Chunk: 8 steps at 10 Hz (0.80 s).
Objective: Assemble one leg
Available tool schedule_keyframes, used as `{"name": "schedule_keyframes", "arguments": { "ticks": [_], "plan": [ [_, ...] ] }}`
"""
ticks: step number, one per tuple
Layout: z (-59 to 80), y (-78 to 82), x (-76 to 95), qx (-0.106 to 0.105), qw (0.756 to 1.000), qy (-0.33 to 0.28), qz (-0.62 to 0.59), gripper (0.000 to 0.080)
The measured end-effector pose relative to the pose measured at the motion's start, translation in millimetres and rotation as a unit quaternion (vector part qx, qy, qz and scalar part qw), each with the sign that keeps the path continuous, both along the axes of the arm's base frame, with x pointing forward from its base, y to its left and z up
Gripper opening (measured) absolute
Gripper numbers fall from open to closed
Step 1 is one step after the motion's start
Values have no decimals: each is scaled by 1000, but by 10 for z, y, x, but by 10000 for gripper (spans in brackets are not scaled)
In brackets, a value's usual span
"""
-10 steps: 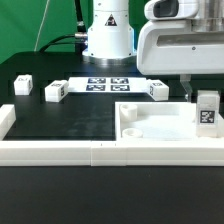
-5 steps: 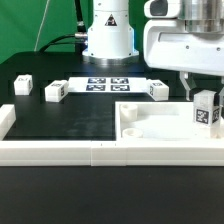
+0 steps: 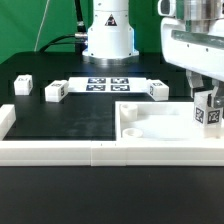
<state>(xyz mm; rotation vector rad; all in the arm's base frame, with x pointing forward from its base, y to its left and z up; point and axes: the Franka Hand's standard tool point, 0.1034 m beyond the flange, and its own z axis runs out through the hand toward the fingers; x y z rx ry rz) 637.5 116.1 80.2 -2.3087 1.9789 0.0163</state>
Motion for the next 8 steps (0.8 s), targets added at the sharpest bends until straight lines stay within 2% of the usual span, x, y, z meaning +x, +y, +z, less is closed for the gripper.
{"name": "schedule_keyframes", "arguments": {
  "ticks": [3, 5, 8],
  "plan": [
    [2, 6, 3, 18, 990, 11, -136, 291],
    [6, 9, 4, 22, 975, 18, -218, 291],
    [12, -32, 1, 17, 966, 21, -255, 291]
  ]
}}
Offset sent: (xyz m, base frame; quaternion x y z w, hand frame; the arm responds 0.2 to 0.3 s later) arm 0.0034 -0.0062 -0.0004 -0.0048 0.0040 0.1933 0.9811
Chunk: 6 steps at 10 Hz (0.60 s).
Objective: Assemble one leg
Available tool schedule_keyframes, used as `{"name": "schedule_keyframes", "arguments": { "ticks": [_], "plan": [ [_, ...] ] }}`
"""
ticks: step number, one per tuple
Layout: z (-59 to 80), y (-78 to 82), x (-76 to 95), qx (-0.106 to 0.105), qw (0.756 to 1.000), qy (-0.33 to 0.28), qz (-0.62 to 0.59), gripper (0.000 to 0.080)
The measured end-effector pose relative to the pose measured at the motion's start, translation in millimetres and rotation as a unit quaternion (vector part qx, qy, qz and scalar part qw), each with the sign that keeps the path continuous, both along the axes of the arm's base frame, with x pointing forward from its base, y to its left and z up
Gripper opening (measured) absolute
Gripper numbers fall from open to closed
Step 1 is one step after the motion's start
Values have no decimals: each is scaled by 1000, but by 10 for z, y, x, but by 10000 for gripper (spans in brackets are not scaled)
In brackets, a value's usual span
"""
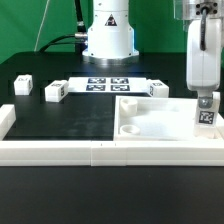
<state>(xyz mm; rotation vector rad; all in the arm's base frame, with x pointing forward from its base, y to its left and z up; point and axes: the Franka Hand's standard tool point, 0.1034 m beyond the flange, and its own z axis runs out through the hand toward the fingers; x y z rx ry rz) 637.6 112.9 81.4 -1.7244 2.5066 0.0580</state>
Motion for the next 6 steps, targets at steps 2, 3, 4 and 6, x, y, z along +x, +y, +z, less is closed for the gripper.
{"name": "schedule_keyframes", "arguments": {
  "ticks": [2, 3, 4, 6],
  "plan": [
    [-4, 6, -5, -3, 1000, -1, 18, 292],
    [-4, 8, -6, -3, 1000, -1, 18, 483],
    [-5, 9, -6, -3, 1000, -1, 20, 593],
    [-5, 12, -7, -3, 1000, -1, 21, 638]
  ]
}}
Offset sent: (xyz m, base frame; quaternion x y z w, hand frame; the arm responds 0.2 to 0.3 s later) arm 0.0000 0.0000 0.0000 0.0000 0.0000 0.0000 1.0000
